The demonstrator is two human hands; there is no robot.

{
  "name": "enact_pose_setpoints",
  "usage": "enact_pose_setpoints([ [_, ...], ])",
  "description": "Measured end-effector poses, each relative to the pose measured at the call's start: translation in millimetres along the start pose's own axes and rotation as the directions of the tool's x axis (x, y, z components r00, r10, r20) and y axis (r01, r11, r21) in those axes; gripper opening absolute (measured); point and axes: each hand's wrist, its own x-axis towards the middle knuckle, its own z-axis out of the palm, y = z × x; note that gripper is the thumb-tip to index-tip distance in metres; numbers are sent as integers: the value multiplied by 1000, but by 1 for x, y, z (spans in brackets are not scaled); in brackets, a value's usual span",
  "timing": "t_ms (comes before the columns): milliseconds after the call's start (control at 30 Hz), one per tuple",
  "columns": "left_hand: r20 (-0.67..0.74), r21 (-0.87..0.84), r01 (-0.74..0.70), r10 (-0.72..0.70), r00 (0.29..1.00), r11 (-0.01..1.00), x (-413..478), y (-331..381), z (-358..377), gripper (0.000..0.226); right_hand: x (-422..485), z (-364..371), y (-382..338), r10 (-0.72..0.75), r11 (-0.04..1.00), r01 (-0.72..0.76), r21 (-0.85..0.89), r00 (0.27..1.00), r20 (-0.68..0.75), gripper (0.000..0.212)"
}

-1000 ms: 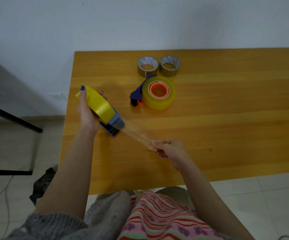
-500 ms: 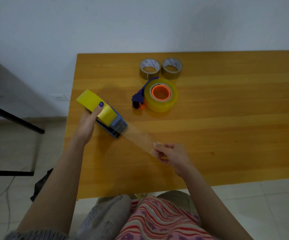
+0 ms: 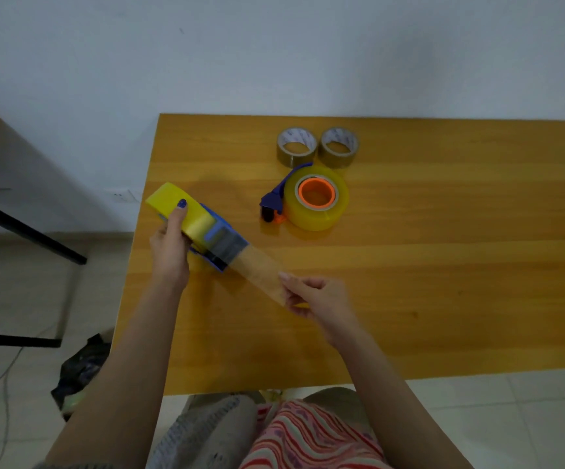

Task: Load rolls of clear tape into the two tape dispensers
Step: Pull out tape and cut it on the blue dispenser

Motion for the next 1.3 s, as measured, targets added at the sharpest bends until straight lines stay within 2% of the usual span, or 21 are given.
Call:
enact_pose_setpoints([
  [233,-18,-75,-29,27,999,997,-3,17,6,8,-1,4,-10,-54,998,54,8,998,23,21],
  [400,-70,-135,-29,20,997,990,-6,29,13,18,-6,9,-10,-39,999,37,24,997,70,20],
  [633,-72,-124,-40,31,997,991,-5,39,13,30,-10,12,-11,-37,998,32,54,995,89,19],
  [833,-104,-121,-29,16,994,992,-8,41,13,13,-11,14,-9,-46,997,42,57,996,76,22],
  [1067,-88,-149,-23,10,996,989,-11,47,11,16,-4,22,-2,-28,1000,27,13,996,82,27],
  [1300,-76,-201,6,-22,997,980,-12,51,8,29,3,30,0,40,998,-46,36,991,130,18],
])
